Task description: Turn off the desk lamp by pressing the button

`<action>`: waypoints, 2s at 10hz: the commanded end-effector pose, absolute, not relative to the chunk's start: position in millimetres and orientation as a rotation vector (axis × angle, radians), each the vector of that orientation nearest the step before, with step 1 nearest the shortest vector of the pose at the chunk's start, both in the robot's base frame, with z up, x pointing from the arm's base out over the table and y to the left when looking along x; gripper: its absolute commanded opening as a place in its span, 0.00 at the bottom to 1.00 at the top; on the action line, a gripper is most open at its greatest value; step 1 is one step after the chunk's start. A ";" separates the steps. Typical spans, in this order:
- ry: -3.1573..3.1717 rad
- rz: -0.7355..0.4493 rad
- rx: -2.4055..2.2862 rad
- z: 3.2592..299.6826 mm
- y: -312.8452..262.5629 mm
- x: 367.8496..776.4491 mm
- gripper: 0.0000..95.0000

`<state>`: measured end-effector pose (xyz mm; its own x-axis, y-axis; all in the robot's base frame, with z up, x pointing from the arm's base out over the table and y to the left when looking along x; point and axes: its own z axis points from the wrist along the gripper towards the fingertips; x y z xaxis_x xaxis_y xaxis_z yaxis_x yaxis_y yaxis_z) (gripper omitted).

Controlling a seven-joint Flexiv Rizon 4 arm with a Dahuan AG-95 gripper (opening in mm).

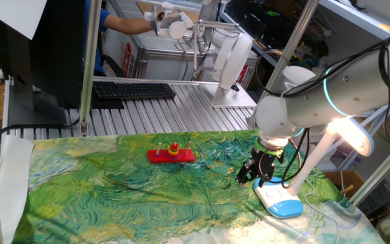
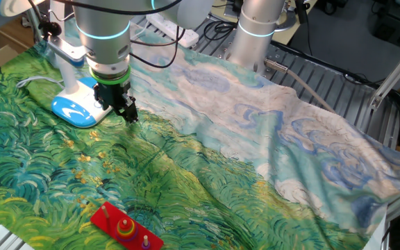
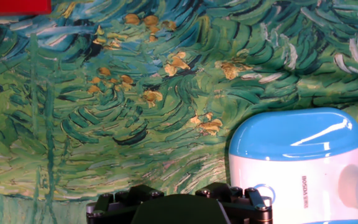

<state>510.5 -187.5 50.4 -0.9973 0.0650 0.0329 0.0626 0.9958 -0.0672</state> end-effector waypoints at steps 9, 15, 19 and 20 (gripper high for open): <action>-3.085 0.050 -0.093 50.8 -186.9 510.4 0.60; -3.089 -0.029 -0.137 50.8 -186.9 510.4 0.60; -3.107 -0.009 -0.001 50.8 -186.9 510.4 0.60; -3.108 0.000 -0.002 50.8 -186.9 510.4 0.60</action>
<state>509.8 -186.3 51.5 -0.9968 0.0612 0.0505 0.0641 0.9963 0.0571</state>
